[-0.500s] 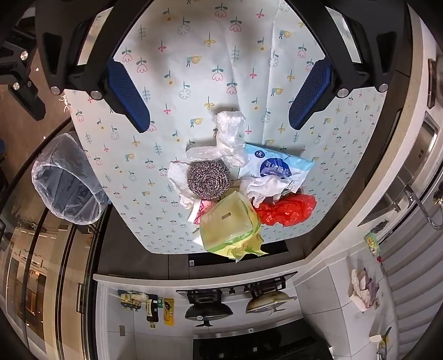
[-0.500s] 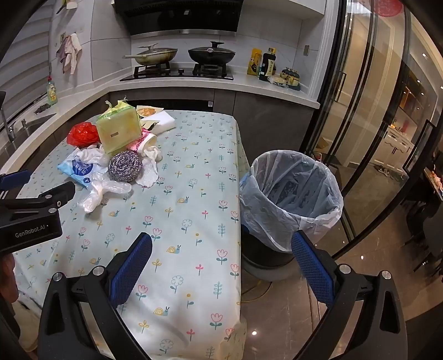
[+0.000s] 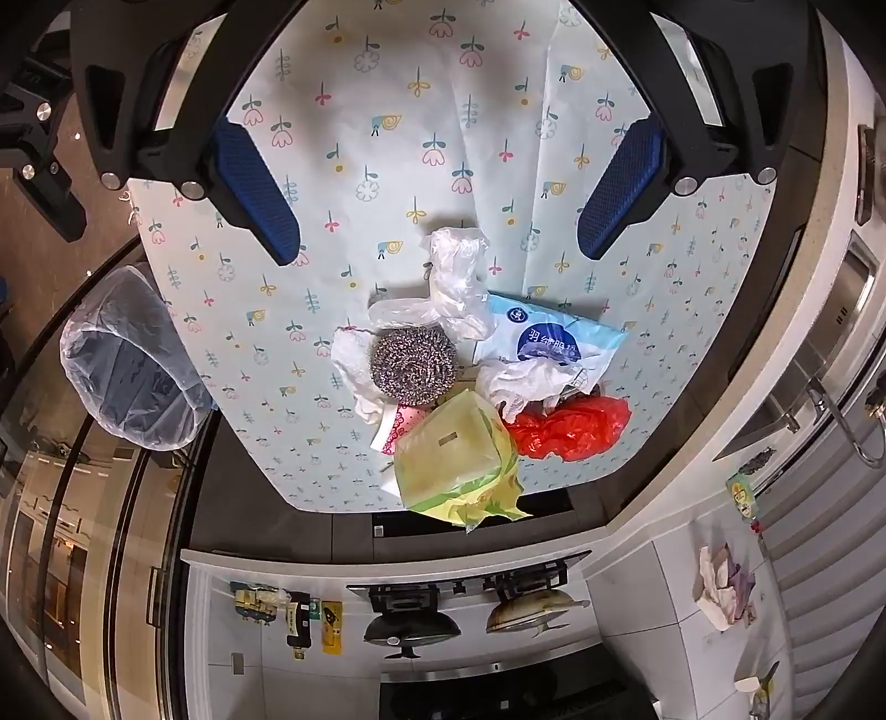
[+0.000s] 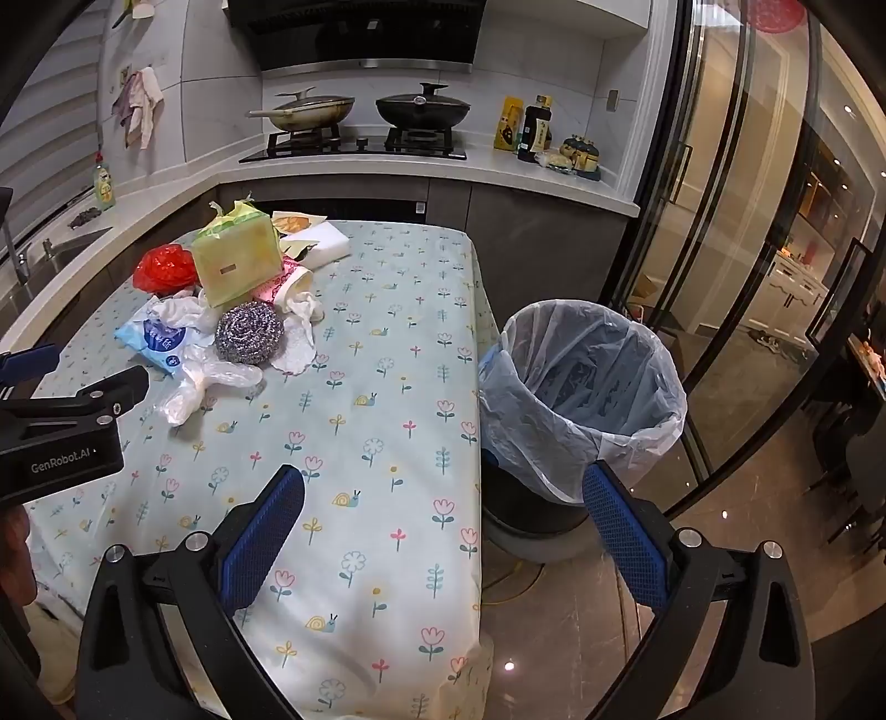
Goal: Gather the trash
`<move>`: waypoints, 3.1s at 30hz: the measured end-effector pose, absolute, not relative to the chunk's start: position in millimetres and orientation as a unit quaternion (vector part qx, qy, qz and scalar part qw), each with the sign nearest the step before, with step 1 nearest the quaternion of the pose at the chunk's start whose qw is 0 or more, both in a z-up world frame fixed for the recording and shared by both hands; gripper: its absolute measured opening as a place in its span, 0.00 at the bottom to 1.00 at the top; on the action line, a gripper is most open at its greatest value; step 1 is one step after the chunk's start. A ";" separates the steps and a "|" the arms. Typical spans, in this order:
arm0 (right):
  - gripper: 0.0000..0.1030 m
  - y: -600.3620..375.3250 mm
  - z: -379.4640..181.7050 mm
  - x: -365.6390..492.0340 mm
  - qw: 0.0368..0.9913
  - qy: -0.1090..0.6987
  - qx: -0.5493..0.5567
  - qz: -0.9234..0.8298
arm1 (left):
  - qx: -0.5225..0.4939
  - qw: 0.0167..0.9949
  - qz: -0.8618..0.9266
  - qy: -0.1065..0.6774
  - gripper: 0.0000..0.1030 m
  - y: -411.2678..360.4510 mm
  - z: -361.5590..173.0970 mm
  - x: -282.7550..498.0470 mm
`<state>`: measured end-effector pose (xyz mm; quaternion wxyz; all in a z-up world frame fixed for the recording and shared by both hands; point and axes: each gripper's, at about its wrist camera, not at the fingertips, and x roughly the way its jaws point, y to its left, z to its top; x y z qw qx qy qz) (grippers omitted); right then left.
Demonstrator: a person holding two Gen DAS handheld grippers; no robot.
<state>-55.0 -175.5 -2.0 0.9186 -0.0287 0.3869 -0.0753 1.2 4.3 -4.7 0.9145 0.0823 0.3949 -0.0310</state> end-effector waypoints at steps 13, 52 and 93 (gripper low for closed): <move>0.93 -175.6 -3.3 -52.7 0.918 0.388 -0.029 -0.076 | 0.081 0.914 -0.035 0.397 0.93 0.6 -4.6 2.6; 0.93 -177.4 -4.4 -50.3 0.918 0.388 -0.028 -0.077 | 0.087 0.914 -0.039 0.394 0.93 -4.3 -3.4 2.9; 0.93 -181.1 -0.7 -45.7 0.921 0.377 -0.023 -0.097 | 0.076 0.925 -0.078 0.364 0.93 -8.5 2.8 -3.6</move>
